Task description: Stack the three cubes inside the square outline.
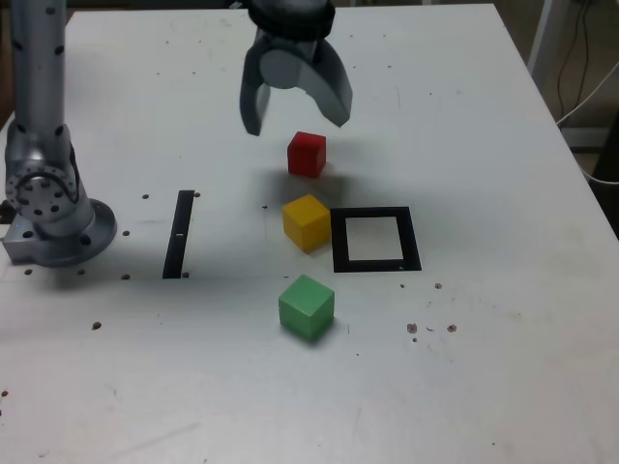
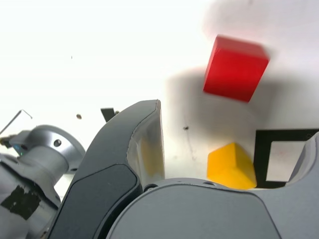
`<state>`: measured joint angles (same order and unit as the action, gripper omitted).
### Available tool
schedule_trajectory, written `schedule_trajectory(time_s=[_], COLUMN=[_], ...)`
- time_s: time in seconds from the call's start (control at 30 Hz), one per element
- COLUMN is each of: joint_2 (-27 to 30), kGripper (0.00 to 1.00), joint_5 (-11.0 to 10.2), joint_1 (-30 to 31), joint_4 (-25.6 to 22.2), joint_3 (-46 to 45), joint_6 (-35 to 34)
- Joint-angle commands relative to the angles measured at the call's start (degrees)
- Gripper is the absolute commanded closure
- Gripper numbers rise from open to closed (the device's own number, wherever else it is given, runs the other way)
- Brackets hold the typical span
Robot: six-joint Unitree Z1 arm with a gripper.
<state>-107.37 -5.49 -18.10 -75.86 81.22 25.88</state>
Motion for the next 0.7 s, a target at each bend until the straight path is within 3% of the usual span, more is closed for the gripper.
schedule_trajectory(time_s=[0.0, 0.67], joint_2=[-1.0, -3.4], kGripper=[0.01, 0.01], joint_5=[-0.3, -1.5], joint_1=[-1.0, -3.6], joint_4=[-0.1, 0.5], joint_3=[0.7, 1.7], joint_6=[0.9, 6.8])
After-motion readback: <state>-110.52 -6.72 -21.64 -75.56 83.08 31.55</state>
